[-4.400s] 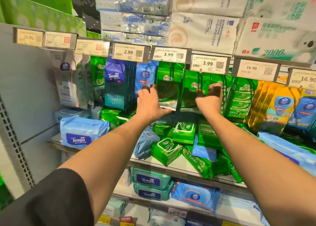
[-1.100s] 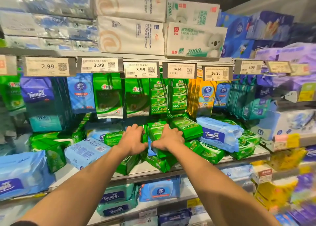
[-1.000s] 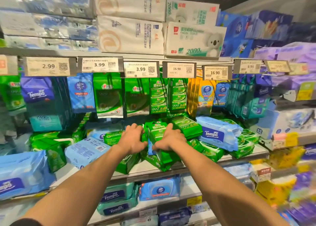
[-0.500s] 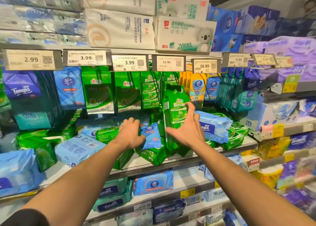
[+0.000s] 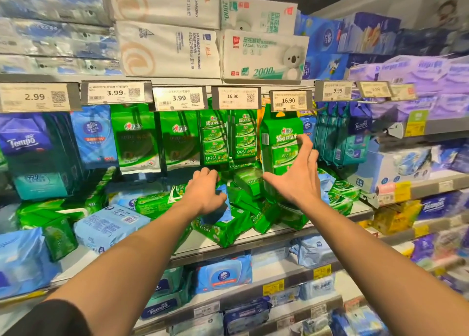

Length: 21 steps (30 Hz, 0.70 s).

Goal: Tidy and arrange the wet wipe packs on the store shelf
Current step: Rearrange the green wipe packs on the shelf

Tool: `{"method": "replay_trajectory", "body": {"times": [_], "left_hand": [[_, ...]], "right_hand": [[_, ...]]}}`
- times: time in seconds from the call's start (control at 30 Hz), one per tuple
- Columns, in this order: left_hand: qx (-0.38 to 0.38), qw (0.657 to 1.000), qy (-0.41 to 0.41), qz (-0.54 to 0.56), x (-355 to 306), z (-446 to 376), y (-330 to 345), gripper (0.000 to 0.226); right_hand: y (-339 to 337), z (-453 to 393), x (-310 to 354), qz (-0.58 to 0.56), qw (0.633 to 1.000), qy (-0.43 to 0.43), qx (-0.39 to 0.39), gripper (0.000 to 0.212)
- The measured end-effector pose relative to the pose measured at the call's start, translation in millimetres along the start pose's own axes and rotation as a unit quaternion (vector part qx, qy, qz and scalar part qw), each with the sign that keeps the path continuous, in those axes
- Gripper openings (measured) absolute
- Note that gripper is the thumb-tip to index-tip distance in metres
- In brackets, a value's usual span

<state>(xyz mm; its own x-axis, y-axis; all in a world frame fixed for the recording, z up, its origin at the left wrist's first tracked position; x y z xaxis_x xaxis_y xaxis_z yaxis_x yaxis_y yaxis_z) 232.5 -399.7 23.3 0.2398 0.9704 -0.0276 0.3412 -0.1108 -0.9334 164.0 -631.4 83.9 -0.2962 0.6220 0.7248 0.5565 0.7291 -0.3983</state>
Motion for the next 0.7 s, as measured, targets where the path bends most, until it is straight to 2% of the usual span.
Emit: {"method": "replay_trajectory", "body": {"times": [0.13,0.47,0.7], "left_hand": [[-0.006,1.0,-0.001,0.0,-14.7,-2.5,-5.5,0.05],[-0.038,0.999,0.004,-0.022,-26.7,-10.1,-23.5,0.056],[-0.023,0.999,-0.02,-0.024,-13.3,-6.7,-12.5,0.056]], "right_hand": [[-14.1,-2.8,-3.9,-0.023,0.999,0.009,-0.025,0.105],[10.6,-21.0,-0.7,-0.009,1.0,0.002,0.008,0.108],[24.0,-33.5,-8.9,0.003,1.0,0.002,0.026,0.108]]}}
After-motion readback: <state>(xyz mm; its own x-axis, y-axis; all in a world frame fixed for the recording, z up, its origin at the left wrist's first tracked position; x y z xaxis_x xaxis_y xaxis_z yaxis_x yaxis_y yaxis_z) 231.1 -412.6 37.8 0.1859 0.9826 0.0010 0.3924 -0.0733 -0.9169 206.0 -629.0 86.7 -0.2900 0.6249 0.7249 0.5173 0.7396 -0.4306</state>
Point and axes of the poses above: each hand's wrist, its own z-axis away from the middle knuckle, its own y-axis out of the palm, x = y × z, the point moved 8 cm from there along -z, towards the middle knuckle, and after that the axes turned 14 degrees about -z, right-handed, at the moved point
